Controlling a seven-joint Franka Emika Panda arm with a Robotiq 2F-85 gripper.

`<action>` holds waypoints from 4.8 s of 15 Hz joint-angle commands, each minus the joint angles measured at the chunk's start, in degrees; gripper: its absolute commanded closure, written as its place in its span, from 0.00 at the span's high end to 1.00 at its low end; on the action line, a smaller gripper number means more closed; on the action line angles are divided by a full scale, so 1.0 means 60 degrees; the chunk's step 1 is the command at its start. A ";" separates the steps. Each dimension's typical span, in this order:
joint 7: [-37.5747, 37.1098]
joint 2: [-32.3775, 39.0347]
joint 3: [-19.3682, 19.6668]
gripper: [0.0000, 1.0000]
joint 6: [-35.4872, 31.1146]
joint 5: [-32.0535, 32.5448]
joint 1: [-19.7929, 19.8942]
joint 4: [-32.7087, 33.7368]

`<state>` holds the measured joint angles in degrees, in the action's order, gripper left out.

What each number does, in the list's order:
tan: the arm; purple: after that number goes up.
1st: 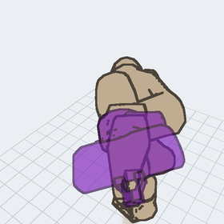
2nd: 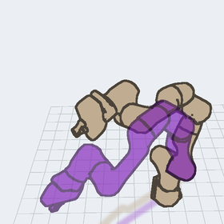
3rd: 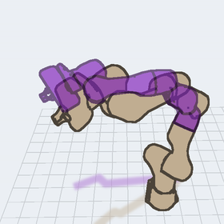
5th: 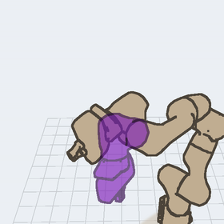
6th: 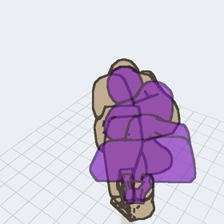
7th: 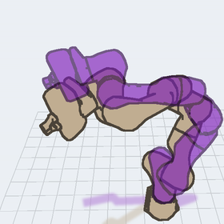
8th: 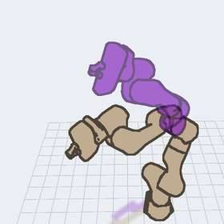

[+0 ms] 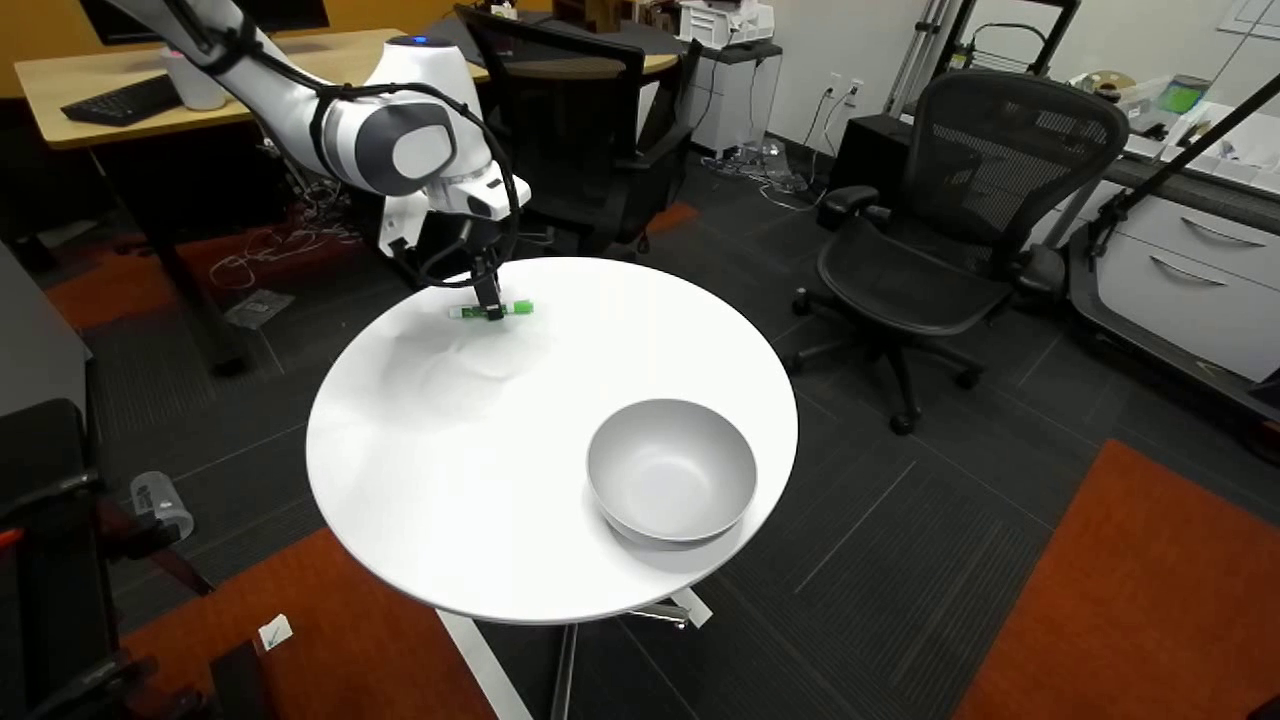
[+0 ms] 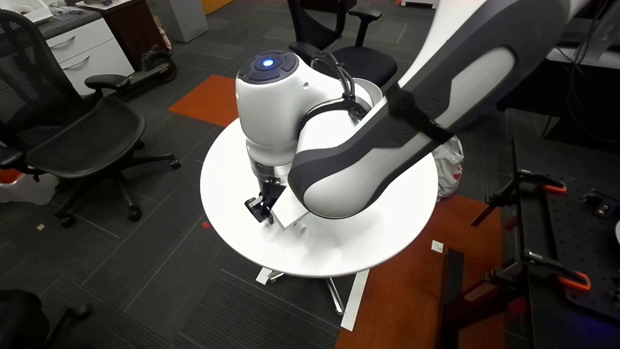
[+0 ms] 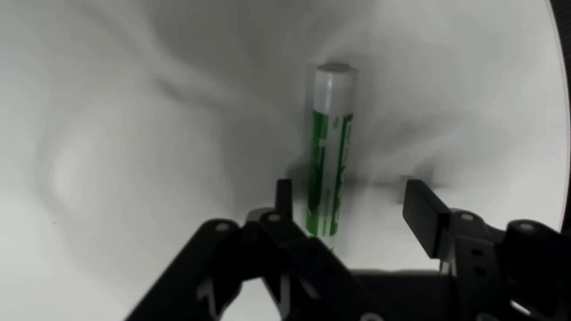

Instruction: Pick the marker on the table and put it in the bowl

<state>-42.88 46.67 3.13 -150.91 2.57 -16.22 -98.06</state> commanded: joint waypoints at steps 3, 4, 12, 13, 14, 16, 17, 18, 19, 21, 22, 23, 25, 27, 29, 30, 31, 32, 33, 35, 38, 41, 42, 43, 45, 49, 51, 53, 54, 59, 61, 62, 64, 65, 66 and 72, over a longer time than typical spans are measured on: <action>-0.0022 0.0172 0.0189 0.19 0.0203 -0.0302 -0.0101 0.0317; -0.0021 0.0165 0.0200 0.13 0.0210 -0.0313 -0.0095 0.0321; 0.0196 -0.1685 0.0645 0.05 -0.0259 0.0014 -0.0134 -0.1439; 0.0284 -0.2096 0.0796 0.05 -0.0450 0.0136 -0.0130 -0.1821; 0.0385 -0.2459 0.0944 0.05 -0.0639 0.0255 -0.0119 -0.2152; 0.0474 -0.3348 0.1275 0.05 -0.0875 0.0588 -0.0114 -0.2895; 0.0495 -0.3811 0.1458 0.05 -0.0962 0.0815 -0.0131 -0.3281; 0.0487 -0.4278 0.1647 0.05 -0.1003 0.1110 -0.0141 -0.3660; 0.0354 -0.4736 0.1899 0.05 -0.1077 0.1527 -0.0178 -0.4037; 0.0262 -0.5645 0.2252 0.05 -0.1175 0.2421 -0.0042 -0.4730; 0.0285 -0.6090 0.2358 0.05 -0.1110 0.2837 0.0132 -0.5038; 0.0397 -0.6525 0.2378 0.05 -0.0999 0.3139 0.0393 -0.5315; 0.0757 -0.7091 0.2200 0.05 -0.0928 0.3329 0.1086 -0.5644; 0.1545 -0.7435 0.1919 0.05 -0.0747 0.2918 0.1818 -0.5845; 0.2863 -0.7608 0.1671 0.05 -0.0355 0.2103 0.2439 -0.5901; 0.3462 -0.7644 0.1589 0.05 -0.0151 0.1673 0.2681 -0.5880; 0.4155 -0.7612 0.1512 0.05 0.0065 0.1151 0.2907 -0.5801; 0.4690 -0.7519 0.1462 0.05 0.0260 0.0741 0.3100 -0.5668; 0.5113 -0.7371 0.1435 0.05 0.0403 0.0378 0.3267 -0.5521; 0.5729 -0.7077 0.1397 0.05 0.0496 -0.0374 0.3547 -0.5289; 0.5457 -0.6521 0.1510 0.05 0.0388 -0.0420 0.3861 -0.4875; 0.5407 -0.5964 0.1508 0.05 0.0452 -0.0575 0.4086 -0.4369; 0.5370 -0.5767 0.1501 0.05 0.0415 -0.0634 0.4132 -0.4209; 0.5417 -0.5594 0.1471 0.05 0.0391 -0.0758 0.4179 -0.4054; 0.5519 -0.5253 0.1382 0.05 0.0332 -0.1143 0.4258 -0.3752; 0.5488 -0.4652 0.1217 0.05 0.0167 -0.1916 0.4387 -0.3174; 0.5218 -0.4354 0.1309 0.05 0.0159 -0.1885 0.4339 -0.2865; 0.4936 -0.4097 0.1409 0.05 0.0192 -0.1791 0.4302 -0.2572; 0.4732 -0.3973 0.1480 0.05 0.0237 -0.1721 0.4268 -0.2416; 0.4303 -0.3588 0.1515 0.59 0.0325 -0.1788 0.4275 -0.1932; 0.4212 -0.3513 0.1496 0.74 0.0321 -0.1840 0.4299 -0.1831; 0.4194 -0.3483 0.1499 0.82 0.0319 -0.1832 0.4300 -0.1788; 0.4184 -0.3475 0.1503 0.98 0.0287 -0.1833 0.4308 -0.1757; 0.4184 -0.3480 0.1501 1.00 0.0284 -0.1837 0.4316 -0.1750; 0.4181 -0.3490 0.1502 1.00 0.0279 -0.1835 0.4318 -0.1752; 0.4171 -0.3553 0.1494 1.00 0.0282 -0.1835 0.4310 -0.1764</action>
<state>-16.53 25.36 12.06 -150.06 -7.87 9.58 -109.65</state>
